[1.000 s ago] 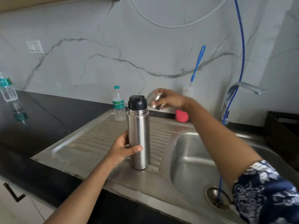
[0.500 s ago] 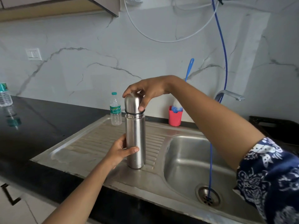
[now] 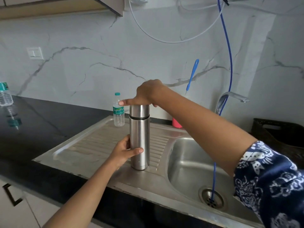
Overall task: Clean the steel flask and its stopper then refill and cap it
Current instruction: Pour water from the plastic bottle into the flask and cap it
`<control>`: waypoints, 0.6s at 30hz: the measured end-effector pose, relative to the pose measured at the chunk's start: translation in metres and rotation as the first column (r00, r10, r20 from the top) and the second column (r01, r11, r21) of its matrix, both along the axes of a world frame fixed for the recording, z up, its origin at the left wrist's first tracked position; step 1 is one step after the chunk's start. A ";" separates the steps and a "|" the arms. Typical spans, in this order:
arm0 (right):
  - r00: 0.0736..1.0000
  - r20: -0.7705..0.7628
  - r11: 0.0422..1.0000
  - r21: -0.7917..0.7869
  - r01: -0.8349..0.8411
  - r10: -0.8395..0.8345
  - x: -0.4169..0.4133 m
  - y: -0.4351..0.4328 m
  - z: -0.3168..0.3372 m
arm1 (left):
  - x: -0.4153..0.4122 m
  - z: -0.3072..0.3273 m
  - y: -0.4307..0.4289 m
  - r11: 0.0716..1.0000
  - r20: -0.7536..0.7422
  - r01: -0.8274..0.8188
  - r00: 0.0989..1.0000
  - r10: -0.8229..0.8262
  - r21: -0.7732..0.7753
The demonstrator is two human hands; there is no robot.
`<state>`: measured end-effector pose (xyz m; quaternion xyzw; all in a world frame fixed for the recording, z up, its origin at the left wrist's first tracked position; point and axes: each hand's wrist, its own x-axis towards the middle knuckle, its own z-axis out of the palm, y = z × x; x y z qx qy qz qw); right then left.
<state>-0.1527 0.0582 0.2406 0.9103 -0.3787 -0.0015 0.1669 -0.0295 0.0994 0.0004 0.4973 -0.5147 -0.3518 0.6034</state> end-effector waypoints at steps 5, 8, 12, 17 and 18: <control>0.976 0.100 0.775 0.593 -0.216 0.195 -0.020 -0.021 0.018 | -0.002 0.003 0.001 1.000 -0.002 0.007 1.000 -0.007 -0.005; 0.955 0.103 0.722 0.634 -0.278 0.277 -0.022 -0.033 0.018 | -0.002 0.003 0.002 1.000 -0.003 0.013 1.000 -0.013 -0.002; 0.947 0.153 0.749 0.582 -0.318 0.283 -0.013 -0.034 0.015 | -0.001 0.004 0.001 1.000 -0.009 0.006 1.000 -0.006 0.002; 0.967 0.104 0.894 0.367 -0.256 0.234 -0.006 -0.023 0.011 | -0.003 0.005 0.001 1.000 -0.006 -0.009 1.000 0.009 -0.015; 0.971 0.083 0.927 0.288 -0.239 0.224 -0.005 -0.019 0.008 | -0.003 0.005 0.001 1.000 -0.009 -0.013 1.000 0.013 -0.015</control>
